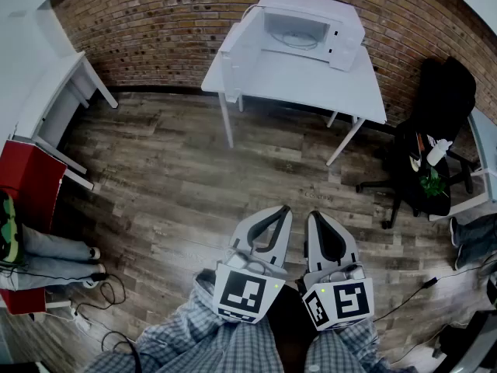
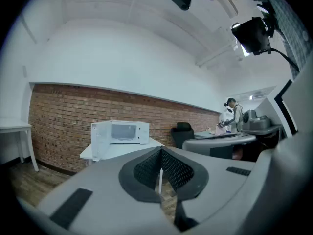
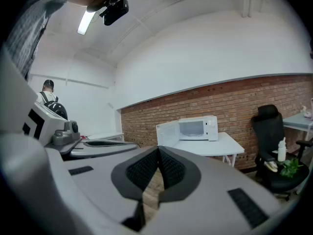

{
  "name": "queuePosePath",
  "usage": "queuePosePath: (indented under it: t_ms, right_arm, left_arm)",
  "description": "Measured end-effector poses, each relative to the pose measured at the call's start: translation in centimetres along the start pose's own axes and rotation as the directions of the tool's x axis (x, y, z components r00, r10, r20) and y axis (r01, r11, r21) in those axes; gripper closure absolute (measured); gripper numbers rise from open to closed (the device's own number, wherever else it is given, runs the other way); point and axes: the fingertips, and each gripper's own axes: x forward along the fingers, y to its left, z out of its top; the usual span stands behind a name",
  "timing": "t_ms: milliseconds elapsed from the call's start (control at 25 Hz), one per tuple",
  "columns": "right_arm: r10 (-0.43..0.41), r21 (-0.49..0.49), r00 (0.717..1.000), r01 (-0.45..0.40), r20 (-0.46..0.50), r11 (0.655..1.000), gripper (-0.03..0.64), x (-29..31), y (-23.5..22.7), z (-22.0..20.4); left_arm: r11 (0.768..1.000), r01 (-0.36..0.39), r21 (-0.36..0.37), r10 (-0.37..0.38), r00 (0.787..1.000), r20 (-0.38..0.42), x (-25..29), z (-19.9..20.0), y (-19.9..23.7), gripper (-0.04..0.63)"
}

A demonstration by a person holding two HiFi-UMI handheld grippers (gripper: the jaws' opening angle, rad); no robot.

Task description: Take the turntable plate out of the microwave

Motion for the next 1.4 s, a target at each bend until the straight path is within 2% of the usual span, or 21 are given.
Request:
queuePosePath:
  t_ms: [400,1120,1320,1400]
  right_arm:
    - [-0.012,0.0,1.0,0.012,-0.013,1.0,0.598,0.1,-1.7,-0.3]
    - [-0.011,0.027,1.0,0.011,-0.019,1.0,0.597,-0.2,-5.9,-0.3]
    - [-0.038,0.048,0.999,0.039,-0.015,0.998,0.597,-1.0,-8.7,-0.7]
    - [-0.055,0.079,0.998,0.056,-0.019,0.995,0.597,-1.4,-9.7,-1.1]
  left_arm:
    - [1.0,-0.001,-0.017,0.0,1.0,-0.01,1.4,-0.2,-0.7,0.595]
    - [0.998,-0.057,-0.036,0.056,0.998,-0.04,4.5,-0.2,-1.5,0.595]
    - [0.996,-0.079,-0.045,0.08,0.997,0.014,6.4,0.5,-2.4,0.595]
    - [0.994,-0.095,-0.054,0.096,0.995,0.004,6.7,0.1,-2.4,0.595]
